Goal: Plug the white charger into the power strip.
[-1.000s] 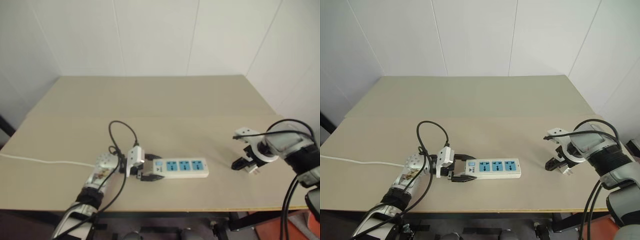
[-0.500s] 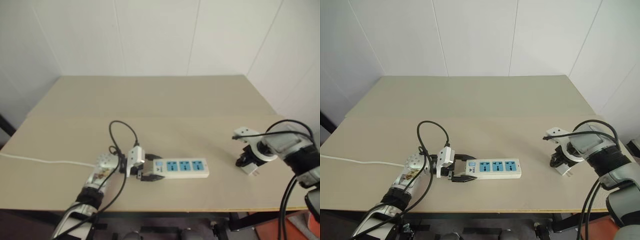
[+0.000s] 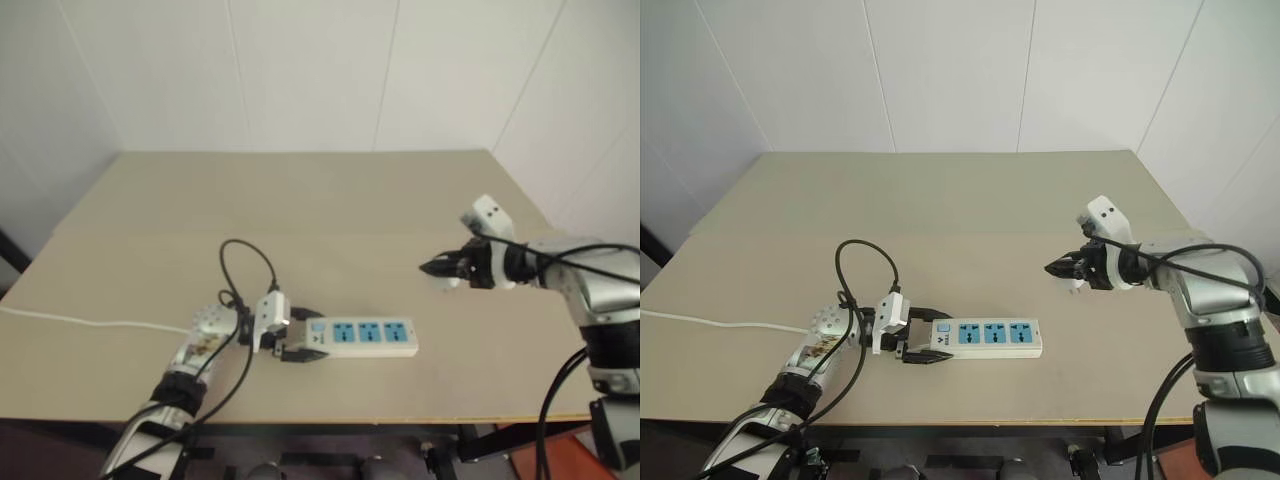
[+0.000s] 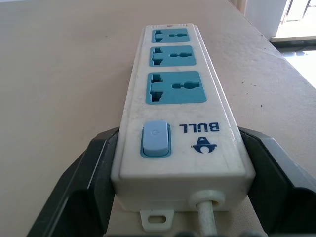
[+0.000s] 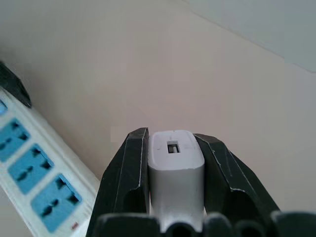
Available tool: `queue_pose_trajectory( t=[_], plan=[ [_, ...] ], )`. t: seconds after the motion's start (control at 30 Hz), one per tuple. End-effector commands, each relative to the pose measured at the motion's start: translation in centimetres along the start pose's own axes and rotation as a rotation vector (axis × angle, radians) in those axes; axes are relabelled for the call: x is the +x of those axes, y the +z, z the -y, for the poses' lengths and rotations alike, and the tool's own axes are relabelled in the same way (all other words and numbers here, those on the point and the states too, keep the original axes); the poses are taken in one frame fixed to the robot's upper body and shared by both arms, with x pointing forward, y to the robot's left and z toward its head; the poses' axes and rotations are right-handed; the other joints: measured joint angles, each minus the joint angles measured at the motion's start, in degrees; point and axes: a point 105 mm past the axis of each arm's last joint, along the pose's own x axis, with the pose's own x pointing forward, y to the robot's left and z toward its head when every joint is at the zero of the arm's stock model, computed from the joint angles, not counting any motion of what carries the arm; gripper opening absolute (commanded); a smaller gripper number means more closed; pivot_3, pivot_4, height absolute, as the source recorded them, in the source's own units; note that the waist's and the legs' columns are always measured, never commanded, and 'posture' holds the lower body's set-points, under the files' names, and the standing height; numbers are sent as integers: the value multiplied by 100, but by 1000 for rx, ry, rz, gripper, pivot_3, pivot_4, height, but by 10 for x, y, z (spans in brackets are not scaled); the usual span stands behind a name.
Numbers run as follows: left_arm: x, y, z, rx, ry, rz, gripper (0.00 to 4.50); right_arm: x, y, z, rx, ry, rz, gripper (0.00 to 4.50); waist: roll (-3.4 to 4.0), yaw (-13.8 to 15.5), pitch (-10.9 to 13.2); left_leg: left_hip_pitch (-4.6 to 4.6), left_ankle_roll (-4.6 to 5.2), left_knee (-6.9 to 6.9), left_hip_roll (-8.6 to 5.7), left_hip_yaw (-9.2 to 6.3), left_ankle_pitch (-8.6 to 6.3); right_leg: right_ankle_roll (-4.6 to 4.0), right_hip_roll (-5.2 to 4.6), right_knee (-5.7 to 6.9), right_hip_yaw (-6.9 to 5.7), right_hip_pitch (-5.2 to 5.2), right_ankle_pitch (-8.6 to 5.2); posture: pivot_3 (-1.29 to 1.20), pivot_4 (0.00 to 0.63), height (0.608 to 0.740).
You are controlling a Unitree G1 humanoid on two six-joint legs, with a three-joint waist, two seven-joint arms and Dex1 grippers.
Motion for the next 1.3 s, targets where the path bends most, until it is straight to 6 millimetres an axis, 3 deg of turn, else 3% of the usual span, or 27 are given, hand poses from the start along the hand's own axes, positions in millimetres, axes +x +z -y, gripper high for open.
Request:
queue_pose_trajectory(
  t=[0.03, 0.17, 0.4, 0.77, 0.9, 1.3],
  plan=[
    [-5, -19, 8, -46, -44, -93, 3263, 1, 26, -16, -44, 13, 194, 1180, 0, -22, 0, 2, 0, 0, 0, 1, 0, 0, 0, 4, 2, -1, 0, 0, 150, 740],
    [-10, -21, 6, -46, -55, -123, 3263, 9, 36, -47, -28, 173, 378, 1180, 1, -51, 0, 7, 0, -2, 1, -1, 0, -2, 4, 8, 2, 2, 1, 0, 150, 740],
    [-12, -24, 7, -49, -62, -137, 3263, 22, 30, -94, -96, 451, 462, 1180, 1, -140, 0, 12, 0, -3, 1, -2, 0, -2, 4, 7, 2, 7, 1, 0, 150, 740],
    [-9, -24, 11, -53, -56, -121, 3263, 56, 6, -112, -224, 497, 451, 1180, 1, -158, 0, 62, 1, -12, 4, -4, 0, -1, 7, -4, -1, 56, -2, 0, 150, 740],
    [-7, -23, 13, -62, -63, -107, 3263, 67, 7, -113, -199, 479, 477, 1180, 1, -157, 0, 80, 1, -14, 5, -5, 0, -2, 7, -7, -1, 75, -3, 0, 150, 740],
    [-8, -22, 15, -70, -66, -101, 3263, 73, -7, -128, -264, 542, 438, 1180, 1, -152, 0, 84, 1, -18, 5, -6, -1, -3, 7, -9, -1, 78, -4, 0, 150, 740]
  ],
)
